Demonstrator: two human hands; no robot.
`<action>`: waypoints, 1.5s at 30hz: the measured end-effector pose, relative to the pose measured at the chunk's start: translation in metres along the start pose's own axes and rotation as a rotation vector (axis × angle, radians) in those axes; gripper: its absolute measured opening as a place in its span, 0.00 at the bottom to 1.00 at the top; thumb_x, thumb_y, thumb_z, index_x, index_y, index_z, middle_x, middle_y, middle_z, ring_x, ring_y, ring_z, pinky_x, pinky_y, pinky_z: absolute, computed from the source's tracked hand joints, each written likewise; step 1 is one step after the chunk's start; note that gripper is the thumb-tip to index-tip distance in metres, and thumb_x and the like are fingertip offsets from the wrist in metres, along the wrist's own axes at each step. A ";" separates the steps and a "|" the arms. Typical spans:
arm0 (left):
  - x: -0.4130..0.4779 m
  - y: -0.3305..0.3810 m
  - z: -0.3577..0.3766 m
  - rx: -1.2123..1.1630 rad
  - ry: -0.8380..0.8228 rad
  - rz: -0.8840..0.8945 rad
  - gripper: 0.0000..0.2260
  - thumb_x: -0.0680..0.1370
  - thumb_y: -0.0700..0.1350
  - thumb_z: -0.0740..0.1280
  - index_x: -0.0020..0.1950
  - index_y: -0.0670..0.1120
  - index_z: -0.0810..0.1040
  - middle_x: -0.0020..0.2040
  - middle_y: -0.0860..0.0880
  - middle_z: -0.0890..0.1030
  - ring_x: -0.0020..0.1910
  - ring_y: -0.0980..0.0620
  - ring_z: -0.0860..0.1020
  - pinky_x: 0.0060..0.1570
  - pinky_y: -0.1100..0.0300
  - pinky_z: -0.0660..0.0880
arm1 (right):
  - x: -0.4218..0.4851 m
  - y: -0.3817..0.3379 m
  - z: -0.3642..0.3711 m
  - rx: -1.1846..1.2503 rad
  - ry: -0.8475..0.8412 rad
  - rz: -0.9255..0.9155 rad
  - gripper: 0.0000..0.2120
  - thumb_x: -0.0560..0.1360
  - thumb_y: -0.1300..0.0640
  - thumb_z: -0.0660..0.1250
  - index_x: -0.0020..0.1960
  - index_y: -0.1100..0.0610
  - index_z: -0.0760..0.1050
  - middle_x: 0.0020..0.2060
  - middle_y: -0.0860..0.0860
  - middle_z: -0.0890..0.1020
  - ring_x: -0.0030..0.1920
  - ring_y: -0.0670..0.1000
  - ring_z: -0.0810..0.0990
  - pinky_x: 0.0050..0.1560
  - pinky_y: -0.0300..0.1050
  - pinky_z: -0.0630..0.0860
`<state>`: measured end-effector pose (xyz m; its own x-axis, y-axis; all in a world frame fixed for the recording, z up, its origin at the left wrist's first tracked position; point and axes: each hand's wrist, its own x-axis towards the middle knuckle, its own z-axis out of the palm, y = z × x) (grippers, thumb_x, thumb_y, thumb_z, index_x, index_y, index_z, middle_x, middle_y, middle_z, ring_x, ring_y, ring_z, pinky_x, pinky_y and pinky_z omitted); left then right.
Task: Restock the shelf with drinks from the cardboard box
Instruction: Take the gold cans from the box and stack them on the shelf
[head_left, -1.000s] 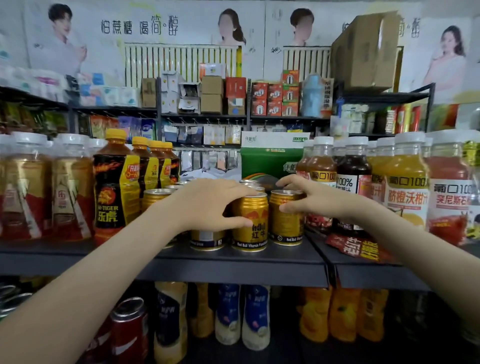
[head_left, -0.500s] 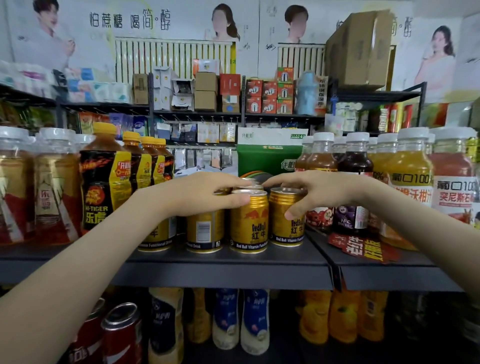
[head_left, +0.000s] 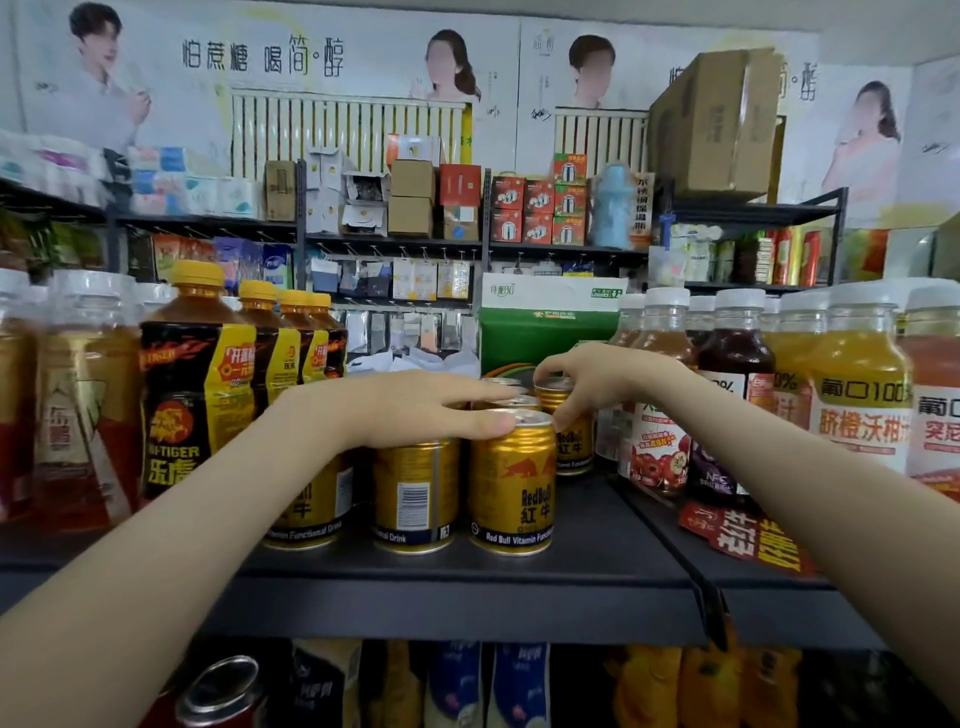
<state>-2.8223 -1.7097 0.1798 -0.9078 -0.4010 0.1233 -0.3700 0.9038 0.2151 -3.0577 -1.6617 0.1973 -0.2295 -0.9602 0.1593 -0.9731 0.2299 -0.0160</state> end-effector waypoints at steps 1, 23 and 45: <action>-0.001 -0.001 0.001 -0.001 0.004 0.005 0.31 0.69 0.71 0.52 0.72 0.68 0.57 0.76 0.60 0.59 0.74 0.56 0.58 0.73 0.51 0.57 | 0.007 0.001 0.004 0.009 -0.003 0.026 0.34 0.70 0.50 0.75 0.72 0.49 0.65 0.69 0.52 0.70 0.66 0.56 0.71 0.63 0.53 0.72; -0.002 0.004 0.001 0.045 0.022 0.016 0.30 0.69 0.71 0.50 0.71 0.70 0.59 0.75 0.59 0.61 0.73 0.55 0.61 0.70 0.53 0.61 | 0.033 0.008 0.090 -0.327 0.377 0.069 0.43 0.78 0.58 0.65 0.77 0.61 0.36 0.77 0.60 0.44 0.77 0.59 0.41 0.75 0.51 0.47; -0.020 -0.001 0.027 0.398 0.681 0.333 0.25 0.78 0.62 0.56 0.73 0.52 0.67 0.65 0.51 0.76 0.62 0.53 0.75 0.60 0.63 0.66 | -0.076 -0.029 0.040 -0.133 0.511 -0.002 0.41 0.75 0.68 0.63 0.79 0.54 0.42 0.73 0.57 0.61 0.67 0.58 0.68 0.57 0.50 0.74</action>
<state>-2.8088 -1.6982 0.1506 -0.7120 0.0071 0.7022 -0.2628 0.9246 -0.2759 -3.0134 -1.6018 0.1457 -0.1556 -0.7686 0.6206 -0.9547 0.2783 0.1052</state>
